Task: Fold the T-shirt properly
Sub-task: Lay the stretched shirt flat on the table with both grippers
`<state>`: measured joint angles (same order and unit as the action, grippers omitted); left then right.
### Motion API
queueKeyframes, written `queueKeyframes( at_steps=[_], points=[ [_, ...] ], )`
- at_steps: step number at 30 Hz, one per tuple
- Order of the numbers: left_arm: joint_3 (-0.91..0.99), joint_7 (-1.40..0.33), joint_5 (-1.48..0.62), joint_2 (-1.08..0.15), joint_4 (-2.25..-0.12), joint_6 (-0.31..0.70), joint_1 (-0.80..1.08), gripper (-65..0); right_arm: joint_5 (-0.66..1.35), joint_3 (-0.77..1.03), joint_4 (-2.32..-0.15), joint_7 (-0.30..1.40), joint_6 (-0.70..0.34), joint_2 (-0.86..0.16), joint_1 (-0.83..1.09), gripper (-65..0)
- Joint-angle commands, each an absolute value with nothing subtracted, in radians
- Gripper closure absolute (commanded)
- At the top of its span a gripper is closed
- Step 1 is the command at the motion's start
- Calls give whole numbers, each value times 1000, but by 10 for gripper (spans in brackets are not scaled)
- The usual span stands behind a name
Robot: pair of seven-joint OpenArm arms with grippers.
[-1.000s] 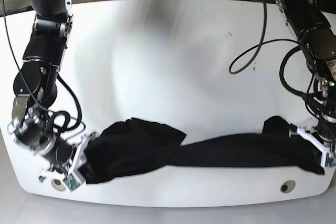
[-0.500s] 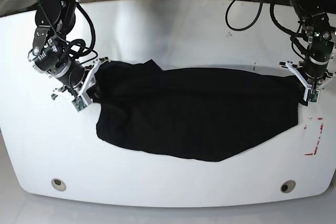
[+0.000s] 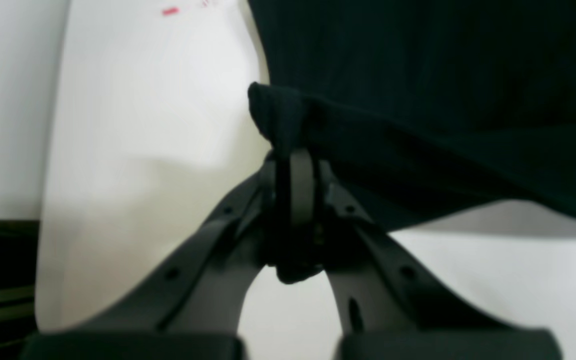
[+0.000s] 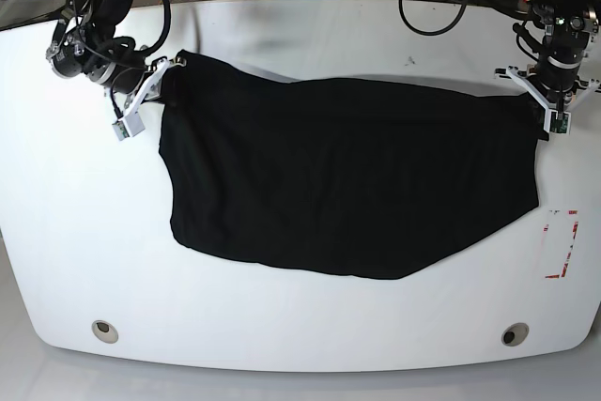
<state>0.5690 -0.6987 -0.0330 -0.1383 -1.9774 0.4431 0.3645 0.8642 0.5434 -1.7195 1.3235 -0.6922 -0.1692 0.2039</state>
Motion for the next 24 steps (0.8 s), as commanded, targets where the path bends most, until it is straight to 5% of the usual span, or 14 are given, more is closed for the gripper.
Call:
queueKeyframes(
  at_steps=[1, 14, 24],
  points=[
    [576, -665, -36, -150, -1994, 437, 374, 0, 955, 547, -1719, 1311, -698, -209, 223, 0],
    [521, -621, -36, -148, -1986, 432, 380, 0, 1044, 541, -1695, 1293, -698, -254, 277, 0],
    [438, -621, -31, -148, -1975, 432, 30, 0, 924, 539, -1535, 1208, -698, -278, -33, 0]
  ],
)
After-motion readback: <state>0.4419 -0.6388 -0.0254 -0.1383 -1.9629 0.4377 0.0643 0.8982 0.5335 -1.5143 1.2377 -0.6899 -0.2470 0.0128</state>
